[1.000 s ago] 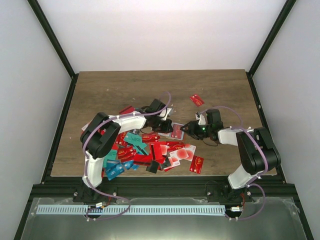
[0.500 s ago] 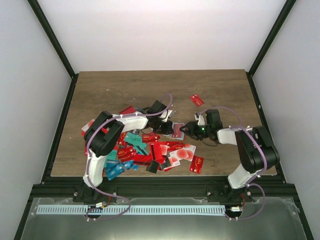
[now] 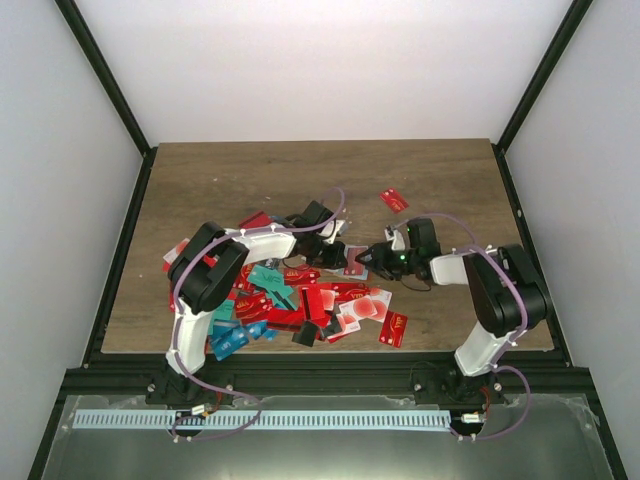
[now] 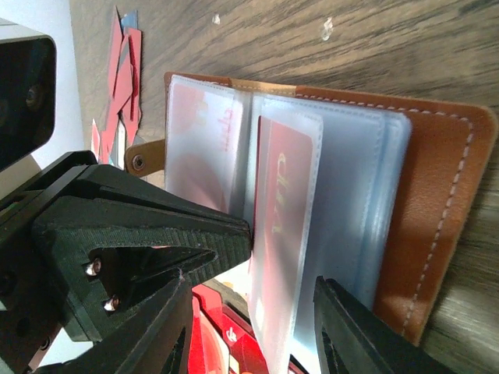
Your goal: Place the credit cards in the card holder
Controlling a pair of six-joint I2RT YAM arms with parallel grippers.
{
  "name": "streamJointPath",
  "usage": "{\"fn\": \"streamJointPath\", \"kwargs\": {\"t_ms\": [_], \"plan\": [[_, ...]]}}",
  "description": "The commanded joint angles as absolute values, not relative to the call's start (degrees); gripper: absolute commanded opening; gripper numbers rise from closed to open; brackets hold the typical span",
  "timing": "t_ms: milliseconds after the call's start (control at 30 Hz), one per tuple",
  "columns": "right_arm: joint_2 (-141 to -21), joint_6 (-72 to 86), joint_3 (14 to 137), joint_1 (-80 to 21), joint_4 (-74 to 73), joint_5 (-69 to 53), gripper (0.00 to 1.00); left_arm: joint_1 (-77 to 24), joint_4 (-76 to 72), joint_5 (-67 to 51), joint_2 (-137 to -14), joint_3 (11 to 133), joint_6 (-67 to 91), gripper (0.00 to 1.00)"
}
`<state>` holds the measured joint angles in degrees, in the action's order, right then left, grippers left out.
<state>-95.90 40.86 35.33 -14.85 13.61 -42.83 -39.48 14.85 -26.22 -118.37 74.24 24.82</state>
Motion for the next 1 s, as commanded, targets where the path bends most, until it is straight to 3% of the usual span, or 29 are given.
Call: {"fn": "streamJointPath", "kwargs": {"t_ms": [0,467,967], "plan": [[-96.7,41.7,37.2,-15.7,16.8,-45.4,0.45,-39.8,14.9,-26.2,-120.1,74.3,24.1,0.04],[-97.6,42.2,41.7,-18.5,15.4,-45.9,0.45,-38.8,16.3,-19.3,-109.5,72.7,26.7,0.04],[-105.2,39.7,55.4,-28.3,9.5,-43.5,0.45,-34.4,18.0,-11.6,-83.8,49.9,30.7,0.07]]}}
